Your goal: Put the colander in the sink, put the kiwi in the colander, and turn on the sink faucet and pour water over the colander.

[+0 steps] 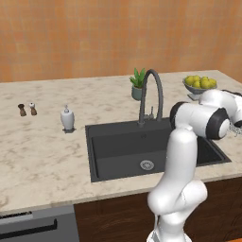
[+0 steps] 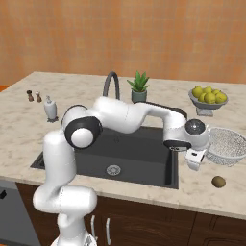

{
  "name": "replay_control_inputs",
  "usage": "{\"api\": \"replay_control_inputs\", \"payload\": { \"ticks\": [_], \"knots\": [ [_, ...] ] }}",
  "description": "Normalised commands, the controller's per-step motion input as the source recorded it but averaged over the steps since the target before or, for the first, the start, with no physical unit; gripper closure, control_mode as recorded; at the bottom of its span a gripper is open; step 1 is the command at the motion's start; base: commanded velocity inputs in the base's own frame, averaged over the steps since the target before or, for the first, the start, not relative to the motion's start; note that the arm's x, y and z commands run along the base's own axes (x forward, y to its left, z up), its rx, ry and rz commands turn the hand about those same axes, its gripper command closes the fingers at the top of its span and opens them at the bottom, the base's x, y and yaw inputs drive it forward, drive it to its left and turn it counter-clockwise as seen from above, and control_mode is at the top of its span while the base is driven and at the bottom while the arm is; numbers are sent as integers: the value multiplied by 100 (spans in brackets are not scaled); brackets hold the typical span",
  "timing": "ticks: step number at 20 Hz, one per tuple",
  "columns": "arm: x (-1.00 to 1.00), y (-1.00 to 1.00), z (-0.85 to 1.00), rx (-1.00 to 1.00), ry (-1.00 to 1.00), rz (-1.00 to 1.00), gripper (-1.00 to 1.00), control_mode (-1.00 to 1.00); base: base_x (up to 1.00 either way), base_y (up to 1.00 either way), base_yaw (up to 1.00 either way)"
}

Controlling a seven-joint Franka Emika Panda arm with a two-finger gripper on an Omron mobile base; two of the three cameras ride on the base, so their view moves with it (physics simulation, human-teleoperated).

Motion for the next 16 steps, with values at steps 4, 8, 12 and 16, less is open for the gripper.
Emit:
{"api": "replay_control_inputs", "payload": {
  "ticks": [4, 8, 12, 16],
  "knots": [
    [26, -27, -16, 2, 0, 1, -100, -100, 0, 0, 0],
    [26, -29, -14, 3, 0, 1, -100, -100, 0, 0, 0],
    [26, -23, -14, 2, 0, 0, -100, -100, 0, 0, 0],
    [26, -16, -17, 0, 0, 0, -100, -100, 0, 0, 0]
  ]
}}
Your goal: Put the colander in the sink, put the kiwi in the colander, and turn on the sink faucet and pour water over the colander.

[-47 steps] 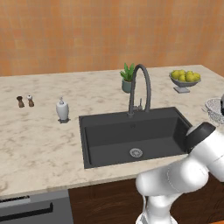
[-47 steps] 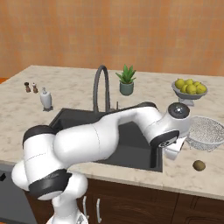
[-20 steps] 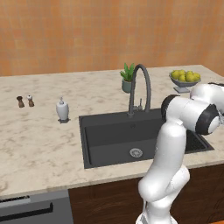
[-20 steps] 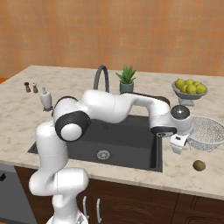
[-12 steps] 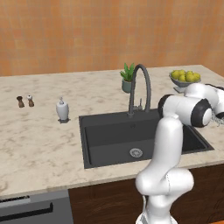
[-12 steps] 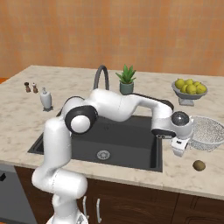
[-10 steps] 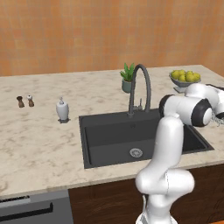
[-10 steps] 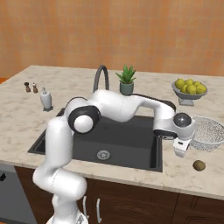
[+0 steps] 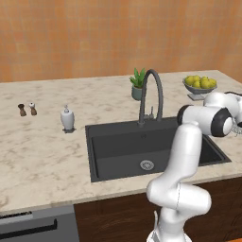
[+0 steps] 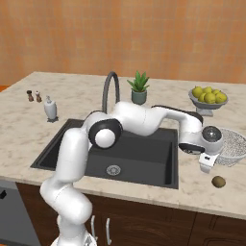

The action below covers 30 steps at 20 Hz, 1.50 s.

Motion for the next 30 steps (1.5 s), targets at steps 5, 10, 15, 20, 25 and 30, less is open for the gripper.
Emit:
{"api": "replay_control_inputs", "payload": {
  "ticks": [5, 10, 15, 20, 25, 30],
  "knots": [
    [26, -3, -30, 0, 2, 0, -100, -100, 0, 0, 0],
    [28, -2, -29, 0, 2, 0, -100, -100, 0, 0, 0],
    [21, 0, -43, 0, 7, 0, 100, -100, 0, 0, 0],
    [0, 18, -48, -4, 10, 8, 100, -100, 0, 0, 0],
    [0, 40, -11, 0, 1, 14, 100, -100, 0, 0, 0],
    [-17, 34, 30, 1, -7, 2, 100, -100, 0, 0, 0]
  ]
}}
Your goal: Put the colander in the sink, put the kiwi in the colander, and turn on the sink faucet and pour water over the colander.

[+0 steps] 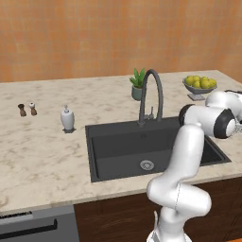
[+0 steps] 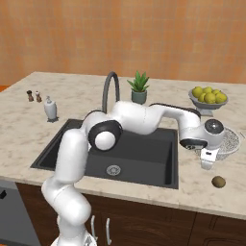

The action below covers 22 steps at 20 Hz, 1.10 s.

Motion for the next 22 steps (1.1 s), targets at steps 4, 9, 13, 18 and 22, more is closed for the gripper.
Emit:
{"api": "replay_control_inputs", "payload": {
  "ticks": [4, 9, 13, 18, 22],
  "knots": [
    [-83, 40, 76, 1, -24, 0, 100, -100, 0, 0, 0],
    [-100, 93, 67, -3, -13, 0, 100, -100, 0, 0, 0],
    [-81, 100, 74, -11, 3, 0, 100, -100, 0, 0, 0],
    [-38, 99, 73, -13, 24, 0, 100, -100, 0, 0, 0],
    [3, 82, 45, -4, 44, 0, 100, -100, 0, 0, 0]
  ]
}}
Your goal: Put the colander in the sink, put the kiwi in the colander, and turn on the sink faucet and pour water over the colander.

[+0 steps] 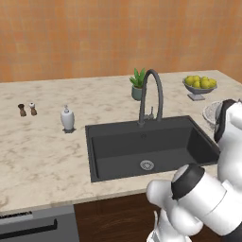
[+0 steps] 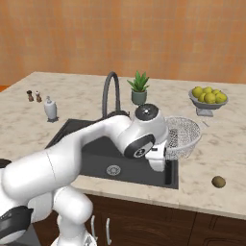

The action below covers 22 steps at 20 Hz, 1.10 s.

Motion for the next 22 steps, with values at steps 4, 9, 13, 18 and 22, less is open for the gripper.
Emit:
{"api": "replay_control_inputs", "payload": {
  "ticks": [4, 9, 13, 18, 22],
  "knots": [
    [24, 26, 27, 2, 38, 8, 100, -100, 0, 0, 0],
    [29, -10, 13, 23, 17, 22, 100, -100, 0, 0, 0],
    [28, -15, 0, 38, 3, 37, 100, -100, 0, 0, 0],
    [22, 0, -3, 35, -20, 36, 100, -100, 0, 0, 0],
    [27, 3, -43, 15, -33, 31, 100, -100, 0, 0, 0]
  ]
}}
